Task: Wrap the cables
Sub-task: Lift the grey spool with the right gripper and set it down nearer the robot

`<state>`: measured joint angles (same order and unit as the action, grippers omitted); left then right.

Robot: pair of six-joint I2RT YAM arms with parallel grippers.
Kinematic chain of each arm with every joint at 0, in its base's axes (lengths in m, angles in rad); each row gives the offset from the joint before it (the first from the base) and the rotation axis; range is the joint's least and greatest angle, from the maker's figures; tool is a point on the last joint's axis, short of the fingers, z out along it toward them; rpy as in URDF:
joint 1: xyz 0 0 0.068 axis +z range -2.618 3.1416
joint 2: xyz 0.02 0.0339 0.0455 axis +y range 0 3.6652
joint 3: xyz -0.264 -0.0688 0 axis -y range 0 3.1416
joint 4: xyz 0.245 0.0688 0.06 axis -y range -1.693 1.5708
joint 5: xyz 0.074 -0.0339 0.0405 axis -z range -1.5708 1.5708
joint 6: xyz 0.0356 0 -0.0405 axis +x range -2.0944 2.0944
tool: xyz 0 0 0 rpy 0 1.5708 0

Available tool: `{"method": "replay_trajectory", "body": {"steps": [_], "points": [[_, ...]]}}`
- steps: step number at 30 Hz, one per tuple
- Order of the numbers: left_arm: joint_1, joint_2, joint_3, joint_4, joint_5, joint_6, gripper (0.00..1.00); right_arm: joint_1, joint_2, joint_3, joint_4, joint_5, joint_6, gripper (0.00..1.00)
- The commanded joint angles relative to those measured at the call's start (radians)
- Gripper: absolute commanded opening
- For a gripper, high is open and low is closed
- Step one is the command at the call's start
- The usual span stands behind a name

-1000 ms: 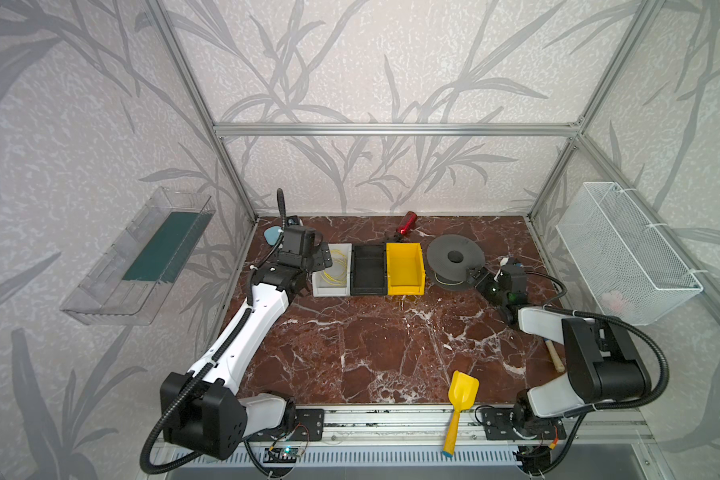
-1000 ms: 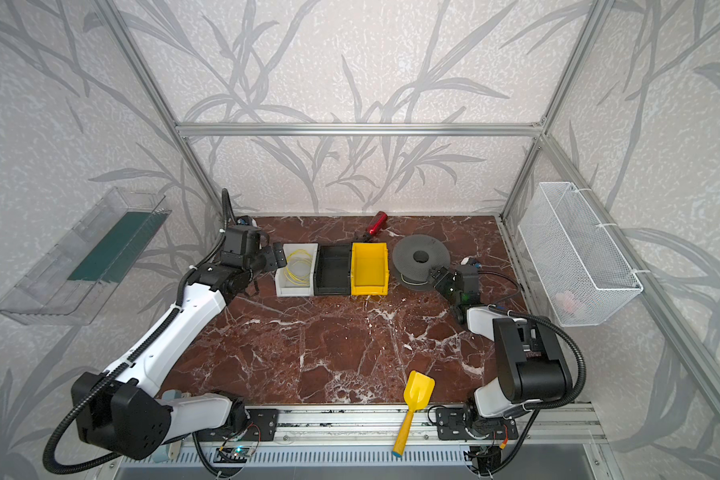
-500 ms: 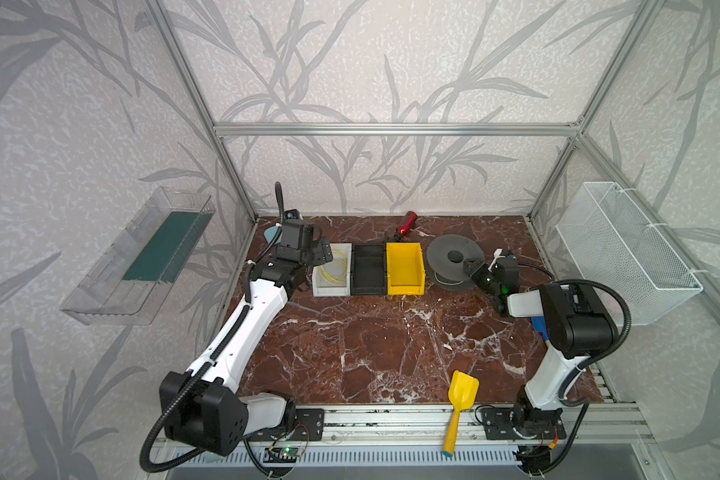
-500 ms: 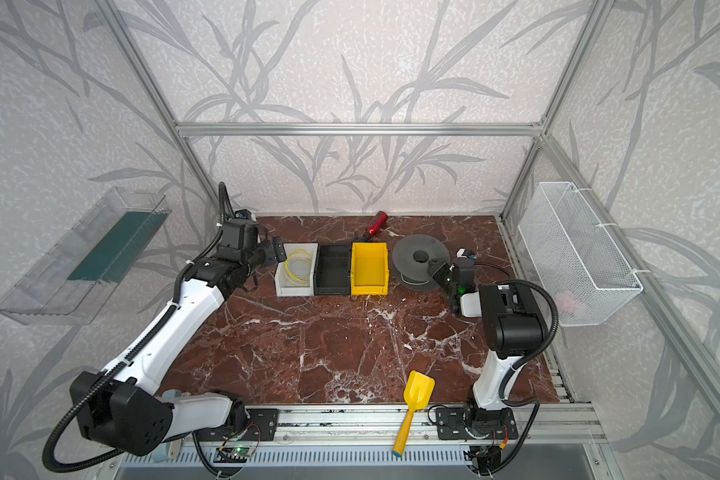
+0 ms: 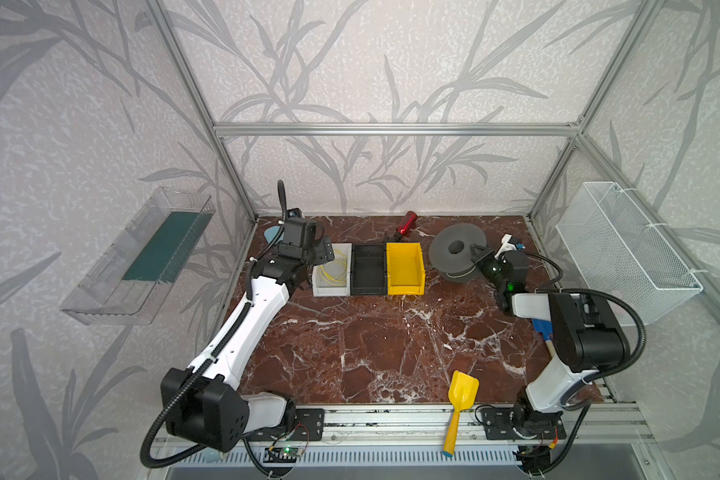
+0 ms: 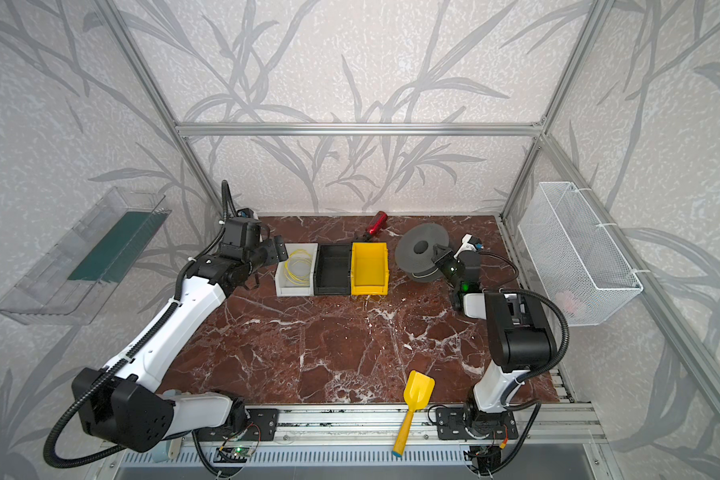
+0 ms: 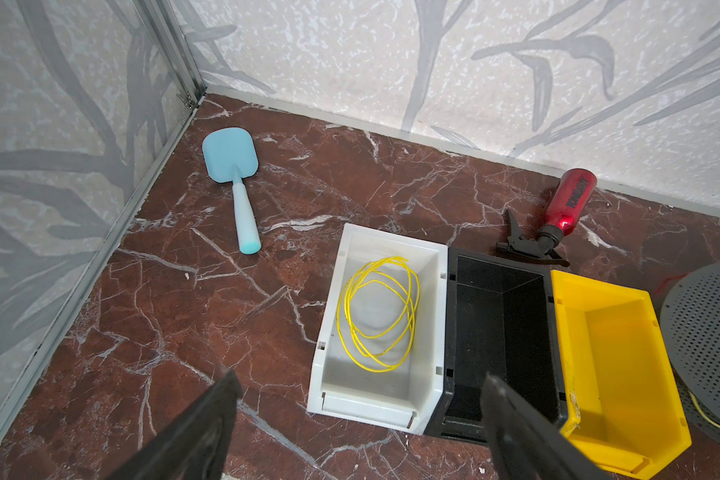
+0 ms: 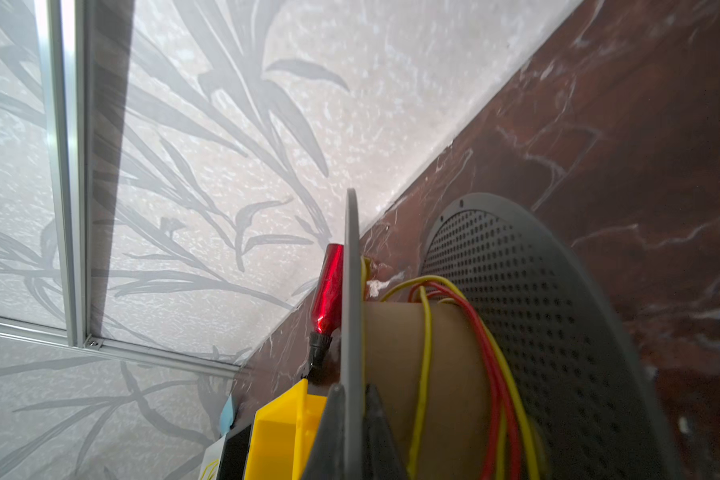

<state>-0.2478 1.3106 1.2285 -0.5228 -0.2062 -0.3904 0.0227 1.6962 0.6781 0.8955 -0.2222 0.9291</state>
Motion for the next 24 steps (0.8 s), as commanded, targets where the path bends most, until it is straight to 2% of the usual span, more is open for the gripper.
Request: {"method": "replay_trajectory", "body": {"steps": [1,7,13,15,20,24], "points": [[-0.004,-0.017,0.011,-0.019,0.003,-0.024,0.92,-0.012,-0.057,-0.067,-0.131,0.09,-0.073,0.0],[-0.01,-0.056,-0.007,-0.009,0.034,-0.043,0.91,0.0,-0.251,-0.116,-0.222,0.057,-0.044,0.0],[-0.011,-0.121,-0.033,-0.028,0.06,-0.061,0.91,0.094,-0.566,-0.149,-0.454,0.113,-0.107,0.0],[-0.011,-0.13,-0.026,-0.056,0.082,-0.071,0.91,0.12,-0.692,-0.141,-0.582,0.134,-0.139,0.0],[-0.011,-0.145,-0.011,-0.118,0.132,-0.093,0.9,0.14,-0.92,-0.069,-0.84,0.067,-0.182,0.0],[-0.011,-0.15,-0.001,-0.177,0.15,-0.093,0.9,0.197,-0.961,0.067,-1.034,-0.027,-0.245,0.0]]}}
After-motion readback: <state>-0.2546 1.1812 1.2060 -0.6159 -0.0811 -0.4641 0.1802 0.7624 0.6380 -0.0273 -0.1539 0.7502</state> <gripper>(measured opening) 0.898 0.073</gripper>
